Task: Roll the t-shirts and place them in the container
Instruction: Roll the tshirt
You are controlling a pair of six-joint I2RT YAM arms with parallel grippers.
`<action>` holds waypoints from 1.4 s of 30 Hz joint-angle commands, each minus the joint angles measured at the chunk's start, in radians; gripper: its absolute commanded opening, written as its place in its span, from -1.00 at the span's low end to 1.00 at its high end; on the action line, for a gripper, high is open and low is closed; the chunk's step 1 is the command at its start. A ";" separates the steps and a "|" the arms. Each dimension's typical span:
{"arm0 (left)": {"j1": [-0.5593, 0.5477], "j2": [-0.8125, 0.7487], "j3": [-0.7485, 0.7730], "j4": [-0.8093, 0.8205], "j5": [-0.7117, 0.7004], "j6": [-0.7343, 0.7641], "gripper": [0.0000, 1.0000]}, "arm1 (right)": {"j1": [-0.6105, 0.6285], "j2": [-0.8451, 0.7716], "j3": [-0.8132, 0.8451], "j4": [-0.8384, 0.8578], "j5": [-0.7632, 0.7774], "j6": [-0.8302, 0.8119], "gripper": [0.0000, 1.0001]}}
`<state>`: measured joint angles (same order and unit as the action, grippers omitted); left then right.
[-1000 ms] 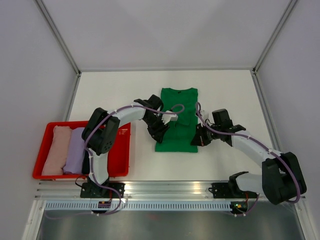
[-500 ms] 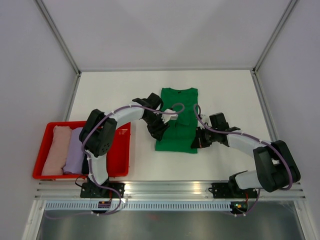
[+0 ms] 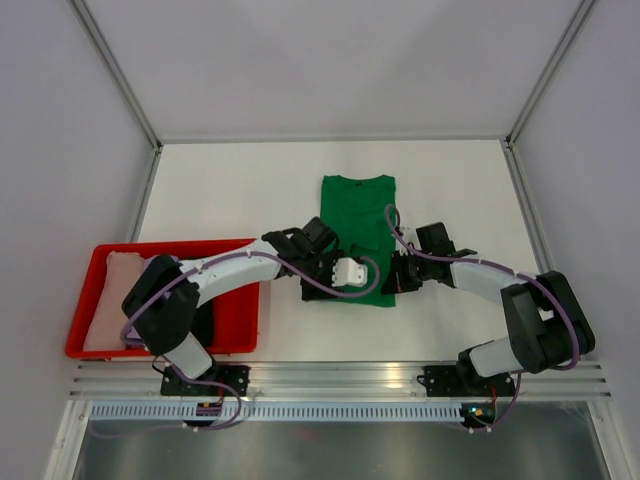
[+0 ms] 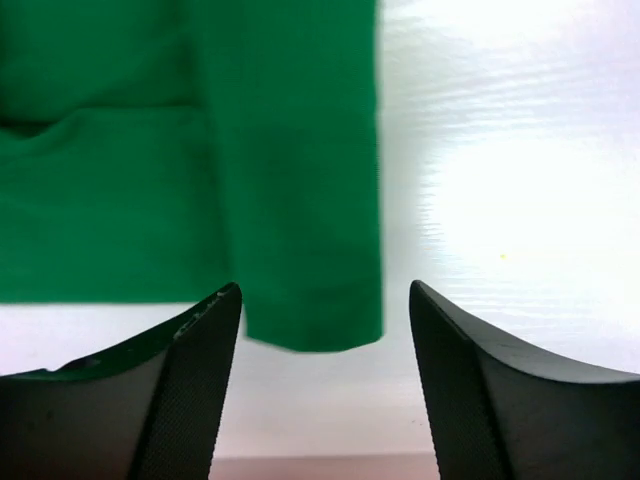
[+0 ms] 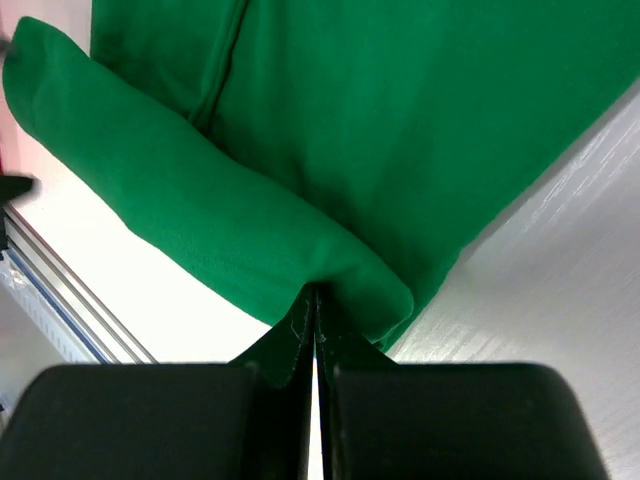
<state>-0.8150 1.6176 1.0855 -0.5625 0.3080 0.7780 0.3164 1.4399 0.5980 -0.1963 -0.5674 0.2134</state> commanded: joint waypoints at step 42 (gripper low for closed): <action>0.072 0.232 0.243 -0.410 0.350 0.122 -0.95 | -0.002 -0.507 0.029 -0.360 0.035 -1.017 -0.22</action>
<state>-0.7620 1.8156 1.2774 -0.8692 0.5159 0.8654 0.2806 0.9546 0.6487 -0.3973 -0.4934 -0.5056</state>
